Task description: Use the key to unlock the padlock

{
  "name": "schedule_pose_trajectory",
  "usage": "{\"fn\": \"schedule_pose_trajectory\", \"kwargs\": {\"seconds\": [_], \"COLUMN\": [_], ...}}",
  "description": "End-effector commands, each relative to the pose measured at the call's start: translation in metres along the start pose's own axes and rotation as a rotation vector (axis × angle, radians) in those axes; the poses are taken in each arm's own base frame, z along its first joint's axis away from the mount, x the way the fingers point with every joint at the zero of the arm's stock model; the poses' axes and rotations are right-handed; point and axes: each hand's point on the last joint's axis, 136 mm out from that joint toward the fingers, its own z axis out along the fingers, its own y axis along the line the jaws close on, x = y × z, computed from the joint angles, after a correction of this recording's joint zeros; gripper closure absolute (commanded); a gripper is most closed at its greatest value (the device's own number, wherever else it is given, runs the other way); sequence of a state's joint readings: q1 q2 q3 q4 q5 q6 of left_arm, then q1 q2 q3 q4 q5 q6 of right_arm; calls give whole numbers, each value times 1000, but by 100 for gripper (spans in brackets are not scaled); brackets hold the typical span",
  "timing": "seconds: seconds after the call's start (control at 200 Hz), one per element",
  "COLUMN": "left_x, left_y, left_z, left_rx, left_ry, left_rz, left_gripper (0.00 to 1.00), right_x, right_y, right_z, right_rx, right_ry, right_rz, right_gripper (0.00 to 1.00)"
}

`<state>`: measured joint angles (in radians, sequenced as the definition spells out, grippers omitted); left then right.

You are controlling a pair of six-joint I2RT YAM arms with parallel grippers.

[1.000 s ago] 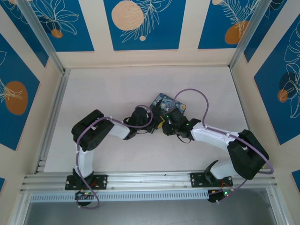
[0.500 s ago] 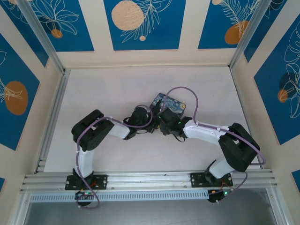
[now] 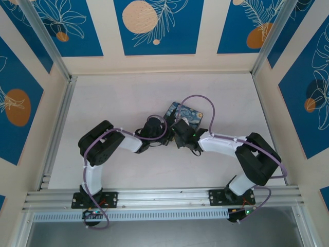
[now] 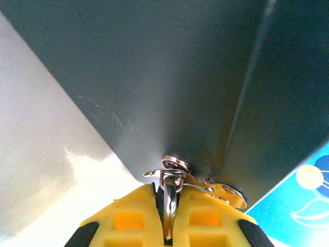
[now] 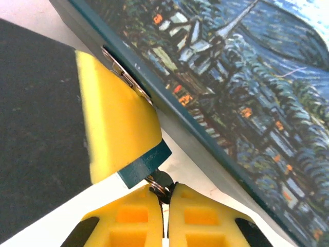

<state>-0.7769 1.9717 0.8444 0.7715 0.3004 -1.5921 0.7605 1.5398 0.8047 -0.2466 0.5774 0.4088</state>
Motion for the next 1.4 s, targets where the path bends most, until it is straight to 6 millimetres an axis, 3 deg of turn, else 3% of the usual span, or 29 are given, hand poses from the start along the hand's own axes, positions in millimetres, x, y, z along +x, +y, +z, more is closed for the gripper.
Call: {"fn": "schedule_pose_trajectory", "kwargs": {"seconds": [0.0,0.195,0.29,0.41,0.495,0.65,0.865,1.185,1.39], "left_x": [16,15,14,14,13,11,13,14,16], "left_y": [26,29,30,29,28,30,31,35,32], "left_z": [-5,-6,-6,-6,-6,-8,-17,-33,-53], "left_rx": [-83,-85,-86,-85,-83,-91,-107,-114,-121], "left_ry": [63,55,48,46,42,33,24,1,-25], "left_rz": [-32,-35,-37,-34,-31,-23,-9,-6,24], "left_gripper": [100,100,100,100,100,100,79,40,23], "right_x": [-45,-43,-39,-32,-23,-9,-5,-24,-43], "right_y": [14,37,39,33,24,10,-2,-12,-20], "right_z": [-18,-32,-34,-35,-38,-37,-26,-15,-9], "right_rx": [-159,-458,-493,-466,-438,-407,-393,-433,-453], "right_ry": [-140,-74,-52,-38,-31,-17,-4,-28,-46], "right_rz": [127,247,267,289,321,401,490,627,664], "right_gripper": [100,100,100,68,52,45,44,44,44]}}
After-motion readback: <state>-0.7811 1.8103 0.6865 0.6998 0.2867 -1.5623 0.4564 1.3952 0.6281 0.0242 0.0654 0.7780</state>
